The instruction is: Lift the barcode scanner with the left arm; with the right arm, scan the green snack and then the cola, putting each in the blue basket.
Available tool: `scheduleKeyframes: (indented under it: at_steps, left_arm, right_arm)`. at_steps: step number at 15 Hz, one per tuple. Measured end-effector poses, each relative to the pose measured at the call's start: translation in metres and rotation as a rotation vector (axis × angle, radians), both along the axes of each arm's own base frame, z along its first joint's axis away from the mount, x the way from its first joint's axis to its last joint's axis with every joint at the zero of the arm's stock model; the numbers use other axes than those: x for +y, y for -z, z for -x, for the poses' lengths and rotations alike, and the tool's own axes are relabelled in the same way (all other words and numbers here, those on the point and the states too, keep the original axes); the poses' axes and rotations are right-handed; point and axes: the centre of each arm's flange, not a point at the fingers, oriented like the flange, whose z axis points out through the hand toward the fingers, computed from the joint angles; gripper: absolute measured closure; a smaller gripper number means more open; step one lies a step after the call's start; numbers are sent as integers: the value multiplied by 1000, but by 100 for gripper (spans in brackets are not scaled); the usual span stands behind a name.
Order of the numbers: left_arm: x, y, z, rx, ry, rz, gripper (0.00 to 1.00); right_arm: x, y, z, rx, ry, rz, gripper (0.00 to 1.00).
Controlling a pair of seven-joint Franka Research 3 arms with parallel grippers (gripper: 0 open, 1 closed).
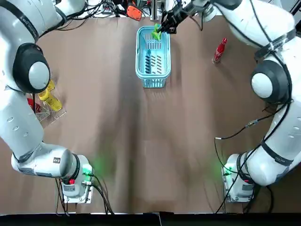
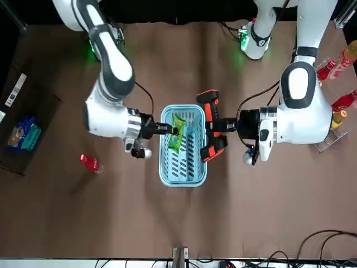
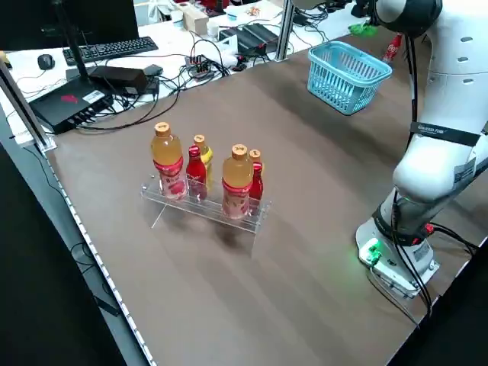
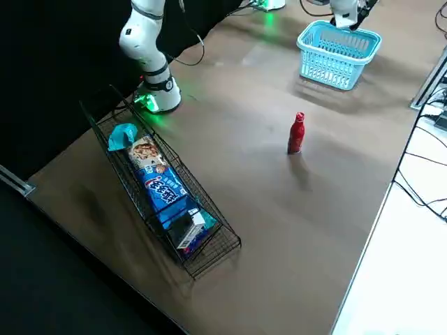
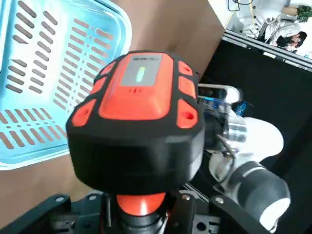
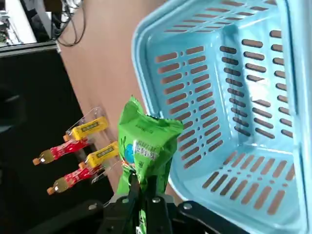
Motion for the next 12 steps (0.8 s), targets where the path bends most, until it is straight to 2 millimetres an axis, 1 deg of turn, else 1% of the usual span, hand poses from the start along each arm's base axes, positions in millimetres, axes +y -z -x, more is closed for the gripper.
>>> scheduleKeyframes:
  at_steps: [3, 6, 12]
  left_arm:
    - [-3, 0, 1, 0, 5, 0, 67]
    - [-7, 0, 3, 0, 12, -1, 67]
    - [-9, 2, 4, 2, 16, -4, 67]
  right_arm:
    - [15, 34, -1, -23, 33, 31, 93]
    - [19, 59, -3, -34, 58, 55, 93]
    - [16, 88, -17, -52, 102, 80, 93]
